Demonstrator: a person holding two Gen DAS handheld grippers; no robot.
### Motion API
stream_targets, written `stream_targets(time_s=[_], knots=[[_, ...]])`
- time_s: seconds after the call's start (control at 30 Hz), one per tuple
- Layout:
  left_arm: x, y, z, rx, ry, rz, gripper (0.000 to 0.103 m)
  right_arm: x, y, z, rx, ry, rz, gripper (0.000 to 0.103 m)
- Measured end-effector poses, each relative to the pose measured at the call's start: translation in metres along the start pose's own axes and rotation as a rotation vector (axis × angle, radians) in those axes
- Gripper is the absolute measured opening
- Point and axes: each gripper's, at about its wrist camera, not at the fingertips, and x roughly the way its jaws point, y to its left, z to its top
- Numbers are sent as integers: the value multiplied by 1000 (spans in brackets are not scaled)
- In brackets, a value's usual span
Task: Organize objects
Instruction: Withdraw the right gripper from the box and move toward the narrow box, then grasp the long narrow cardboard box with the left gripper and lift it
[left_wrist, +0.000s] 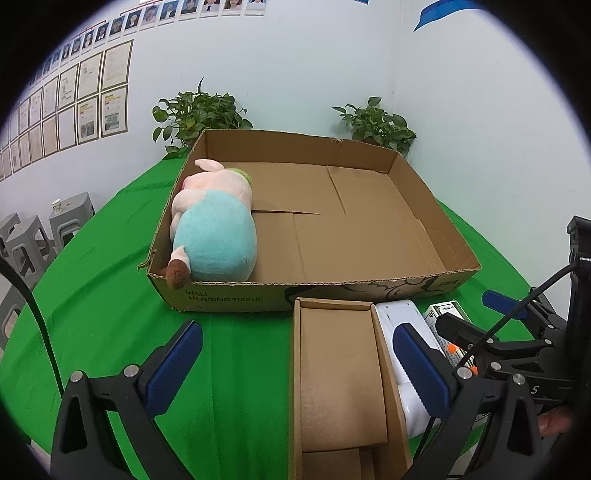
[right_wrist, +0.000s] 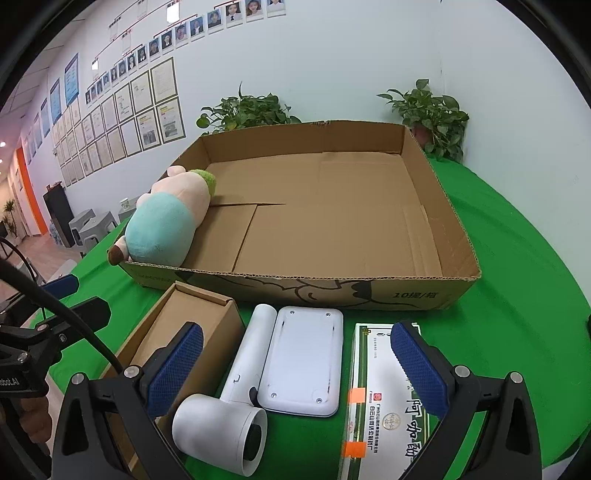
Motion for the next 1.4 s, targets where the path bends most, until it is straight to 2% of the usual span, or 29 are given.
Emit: stream_targets(time_s=[0.43,0.57,0.87,0.93,0.97,1.07,1.13,1.23,1.33,1.4], knots=[[1,0,0,-12,-9,-24,102,5,10,4,-21,0,-9,102],[-4,-1,-2,-23,-8,-52,102,1,5,3,-10,-5,-14,102],[-19,-4,-5,-10,-7,-62,102,-11,8,-3,-18,-16,5,102],[-23,-3,-6,-12,-3,-75,102,-14,8,-4,-20,-19,11,102],[-26,0,-6,-18,11,-105,102,-16,8,-5,-20,-21,20,102],[-32,10,-14,-32,68,-174,102,-26,12,-15,-56,-21,87,102],[-41,20,-21,-22,94,-182,102,-34,17,-24,-82,-25,141,102],[-49,37,-31,-30,118,-154,102,-51,22,-44,-88,-17,321,102],[-44,45,-36,-90,143,-184,102,-62,36,-58,-116,36,513,102],[-35,43,-40,-121,167,-245,101,-70,50,-65,-168,27,544,102]])
